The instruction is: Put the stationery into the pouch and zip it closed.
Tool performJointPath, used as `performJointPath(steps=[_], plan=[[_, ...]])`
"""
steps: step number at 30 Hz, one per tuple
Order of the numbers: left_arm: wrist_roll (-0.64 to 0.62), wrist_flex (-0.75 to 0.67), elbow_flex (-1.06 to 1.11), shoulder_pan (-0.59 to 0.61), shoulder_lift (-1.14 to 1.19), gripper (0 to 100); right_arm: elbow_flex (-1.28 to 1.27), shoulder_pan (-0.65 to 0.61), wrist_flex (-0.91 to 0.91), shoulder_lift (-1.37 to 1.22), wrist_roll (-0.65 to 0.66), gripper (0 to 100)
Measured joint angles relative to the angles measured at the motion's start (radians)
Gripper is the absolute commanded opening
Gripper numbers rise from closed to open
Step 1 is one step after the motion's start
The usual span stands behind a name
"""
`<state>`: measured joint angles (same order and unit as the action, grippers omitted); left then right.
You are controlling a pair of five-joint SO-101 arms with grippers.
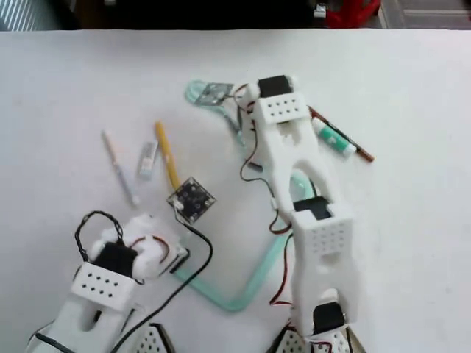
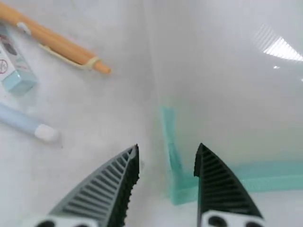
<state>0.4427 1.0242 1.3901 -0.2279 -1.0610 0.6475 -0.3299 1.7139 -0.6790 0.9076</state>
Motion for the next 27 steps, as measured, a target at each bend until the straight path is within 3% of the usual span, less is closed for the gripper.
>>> performJointPath(steps=[4,13,20,27], plan=[[0.000,0.000,0.000,0.000,0.000,20,0.089,-0.002,0.002,-0.114,0.014,30.7],[0.000,0.000,0.000,0.002,0.000,20,0.192,0.000,0.003,-0.255,0.068,30.2],[0.000,0.000,0.000,0.002,0.000,20,0.215,0.018,0.003,-0.319,0.198,15.5],[0.000,0.000,0.000,0.002,0.000,20,0.218,0.028,0.003,-0.331,0.322,12.3]])
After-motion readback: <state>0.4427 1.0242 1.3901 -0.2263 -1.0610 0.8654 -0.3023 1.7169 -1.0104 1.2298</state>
